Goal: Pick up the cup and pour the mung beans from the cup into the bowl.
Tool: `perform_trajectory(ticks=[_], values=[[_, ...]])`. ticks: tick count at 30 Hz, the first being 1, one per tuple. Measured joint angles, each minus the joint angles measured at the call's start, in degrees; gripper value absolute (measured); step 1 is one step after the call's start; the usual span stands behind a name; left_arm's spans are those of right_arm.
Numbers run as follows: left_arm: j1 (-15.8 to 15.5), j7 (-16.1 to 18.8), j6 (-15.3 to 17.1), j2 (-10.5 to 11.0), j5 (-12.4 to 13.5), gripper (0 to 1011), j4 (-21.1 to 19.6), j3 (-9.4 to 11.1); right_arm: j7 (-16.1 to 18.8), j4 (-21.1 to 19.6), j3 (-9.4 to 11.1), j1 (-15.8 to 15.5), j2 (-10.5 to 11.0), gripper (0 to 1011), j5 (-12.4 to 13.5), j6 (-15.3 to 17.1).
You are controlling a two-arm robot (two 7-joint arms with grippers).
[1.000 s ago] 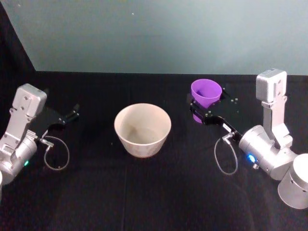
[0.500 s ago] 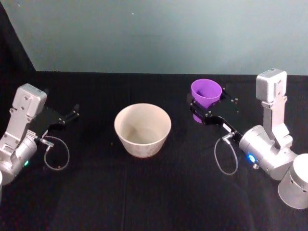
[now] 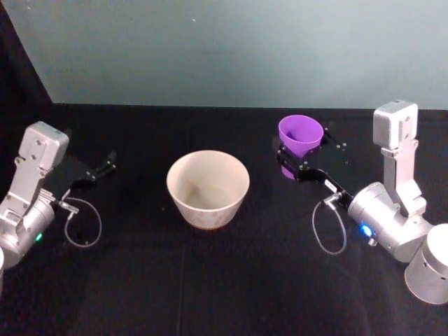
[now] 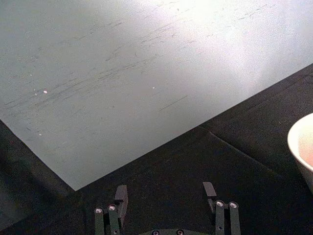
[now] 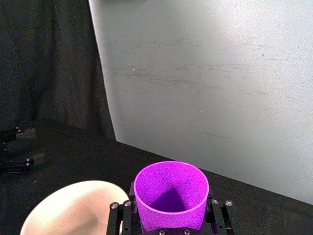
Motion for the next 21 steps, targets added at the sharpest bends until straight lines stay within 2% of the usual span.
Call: perform_trajectory(ticks=[21], values=[[0.00,0.00,0.00,0.00,0.00,1000,0.00,0.00,0.00,-0.01,0.00,0.00,0.00,734,0.00,0.00]])
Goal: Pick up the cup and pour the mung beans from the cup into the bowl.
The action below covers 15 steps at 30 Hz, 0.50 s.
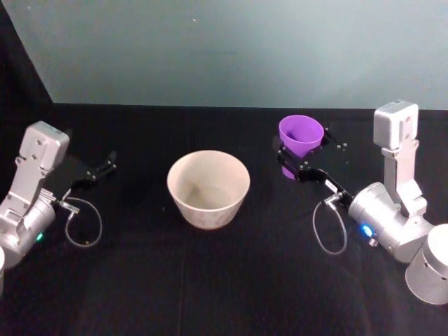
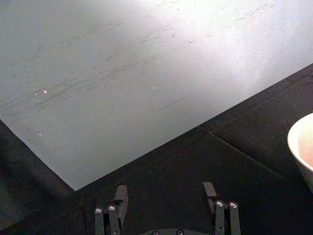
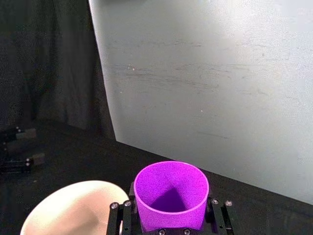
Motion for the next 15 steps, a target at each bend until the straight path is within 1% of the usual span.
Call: perform_trajectory(ticks=[15], values=[[0.00,0.00,0.00,0.00,0.00,1000,0.00,0.00,0.00,0.00,0.00,0.00,0.00,734,0.00,0.00]])
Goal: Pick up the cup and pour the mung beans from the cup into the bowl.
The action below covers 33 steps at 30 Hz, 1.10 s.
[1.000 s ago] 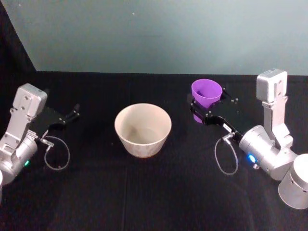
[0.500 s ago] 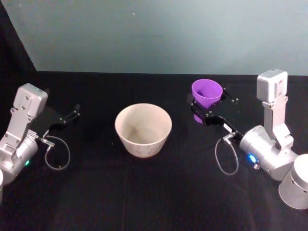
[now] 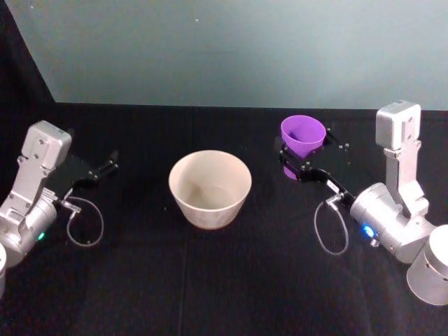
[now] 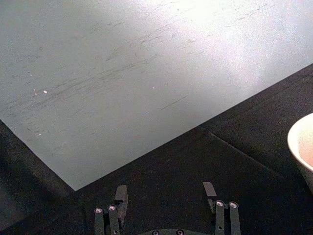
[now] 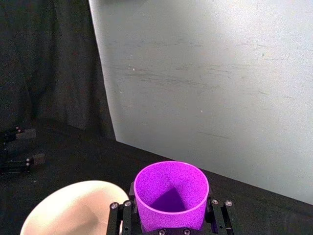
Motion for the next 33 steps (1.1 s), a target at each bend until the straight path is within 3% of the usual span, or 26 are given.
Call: perform_trajectory(ticks=[33], values=[[0.00,0.00,0.00,0.00,0.00,1000,0.00,0.00,0.00,0.00,0.00,0.00,0.00,734,0.00,0.00]])
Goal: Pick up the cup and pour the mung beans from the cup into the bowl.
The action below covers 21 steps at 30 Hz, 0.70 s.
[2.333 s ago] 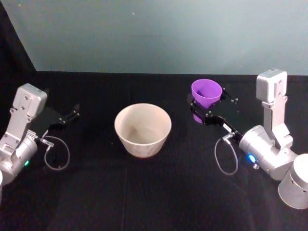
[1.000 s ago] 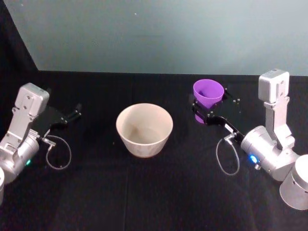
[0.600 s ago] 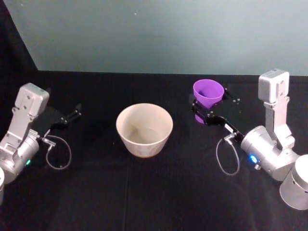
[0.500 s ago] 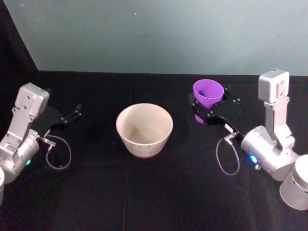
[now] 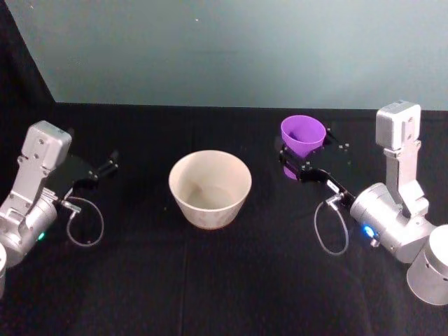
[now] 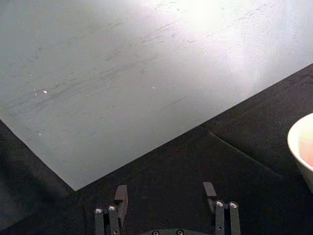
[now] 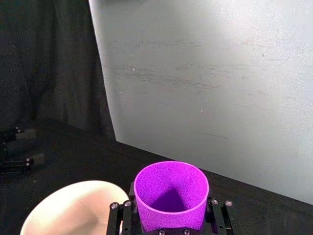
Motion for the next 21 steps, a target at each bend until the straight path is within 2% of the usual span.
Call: perform_trajectory(ticks=[4,7,8,11,12,16,17,18,21], values=[[0.00,0.00,0.00,0.00,0.00,1000,0.00,0.00,0.21,-0.06,0.00,-0.01,-0.11,734,-1.09,-0.17],[0.00,0.00,0.00,0.00,0.00,1000,0.00,0.00,0.03,-0.55,-0.88,0.28,0.35,734,-4.41,-0.68],[0.00,0.00,0.00,0.00,0.00,1000,0.00,0.00,-0.45,-1.03,-1.72,0.60,0.85,734,-6.90,-0.86],[0.00,0.00,0.00,0.00,0.00,1000,0.00,0.00,-1.12,-1.80,-2.97,1.15,1.53,734,-10.86,-0.92],[0.00,0.00,0.00,0.00,0.00,1000,0.00,0.00,-1.48,-2.26,-3.71,1.56,1.92,734,-13.15,-0.90],[0.00,0.00,0.00,0.00,0.00,1000,0.00,0.00,-1.80,-2.97,-5.48,2.86,2.77,734,-18.26,-0.71],[0.00,0.00,0.00,0.00,0.00,1000,0.00,0.00,-1.82,-3.30,-6.42,3.56,3.28,734,-20.85,-0.43],[0.00,0.00,0.00,0.00,0.00,1000,0.00,0.00,-1.82,-3.30,-6.42,3.56,3.28,734,-20.85,-0.43],[0.00,0.00,0.00,0.00,0.00,1000,0.00,0.00,-1.67,-4.07,-8.76,5.31,4.37,734,-26.63,0.78]])
